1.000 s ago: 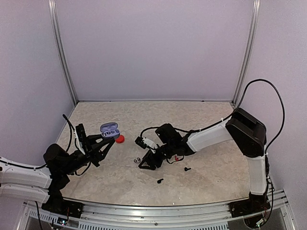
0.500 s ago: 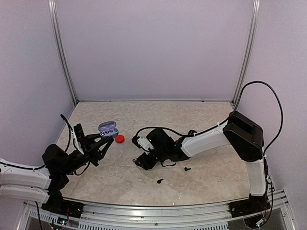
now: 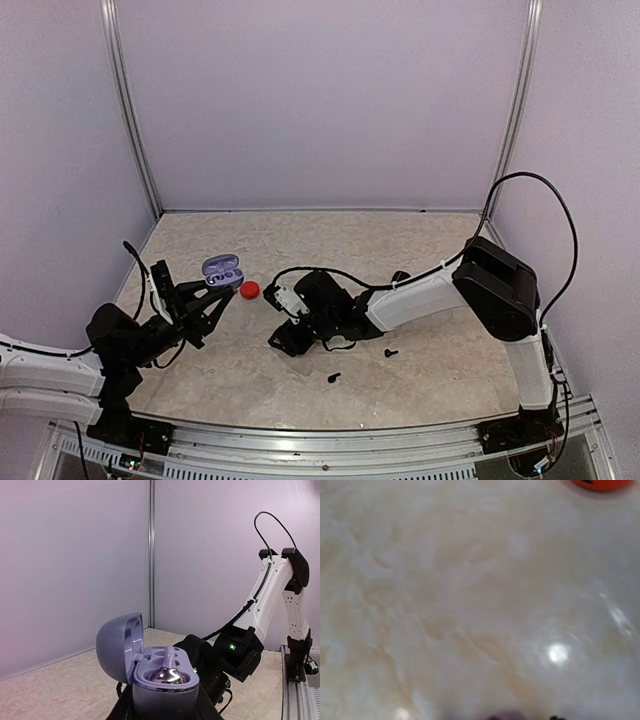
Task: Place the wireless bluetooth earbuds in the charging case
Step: Adjust the right earbud at the center of the board, then pick up the right earbud from the center of the board.
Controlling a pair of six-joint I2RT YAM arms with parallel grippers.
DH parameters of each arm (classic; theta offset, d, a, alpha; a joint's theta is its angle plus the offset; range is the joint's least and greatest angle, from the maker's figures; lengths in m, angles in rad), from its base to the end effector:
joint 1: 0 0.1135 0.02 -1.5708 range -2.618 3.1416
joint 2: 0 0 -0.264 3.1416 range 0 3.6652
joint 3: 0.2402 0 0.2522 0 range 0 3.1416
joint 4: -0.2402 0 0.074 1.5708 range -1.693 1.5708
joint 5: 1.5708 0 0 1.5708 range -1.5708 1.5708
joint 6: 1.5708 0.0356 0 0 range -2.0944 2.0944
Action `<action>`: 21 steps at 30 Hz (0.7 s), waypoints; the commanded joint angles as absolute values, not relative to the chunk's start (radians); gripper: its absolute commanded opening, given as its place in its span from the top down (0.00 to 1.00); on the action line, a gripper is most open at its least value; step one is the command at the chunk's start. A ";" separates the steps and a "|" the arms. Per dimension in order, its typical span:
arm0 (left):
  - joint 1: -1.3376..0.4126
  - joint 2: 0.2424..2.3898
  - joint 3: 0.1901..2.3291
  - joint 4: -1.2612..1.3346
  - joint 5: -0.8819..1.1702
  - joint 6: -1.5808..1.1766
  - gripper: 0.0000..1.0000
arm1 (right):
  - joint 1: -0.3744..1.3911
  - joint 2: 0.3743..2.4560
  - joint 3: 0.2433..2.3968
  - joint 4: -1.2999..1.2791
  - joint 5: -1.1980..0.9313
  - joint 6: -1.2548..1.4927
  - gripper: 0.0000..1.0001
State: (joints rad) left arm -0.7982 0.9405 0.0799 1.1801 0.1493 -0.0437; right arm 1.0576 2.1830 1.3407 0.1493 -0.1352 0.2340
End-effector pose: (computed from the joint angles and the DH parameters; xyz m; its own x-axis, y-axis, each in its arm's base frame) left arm 0.1172 -0.1278 0.2145 0.1838 -0.2504 -0.9505 0.8155 0.5787 0.0052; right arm 0.2234 0.4063 0.1169 -0.5171 -0.4495 -0.7284 -0.8165 0.5144 0.2621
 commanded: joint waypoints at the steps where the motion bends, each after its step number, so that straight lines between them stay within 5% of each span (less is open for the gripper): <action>1: -0.793 0.924 0.063 1.206 0.141 -0.034 1.00 | 1.072 2.242 1.368 0.122 -0.156 0.236 0.41; 21: -0.793 0.918 0.062 1.201 0.144 -0.029 1.00 | 1.075 2.191 1.288 0.172 -0.150 0.040 0.36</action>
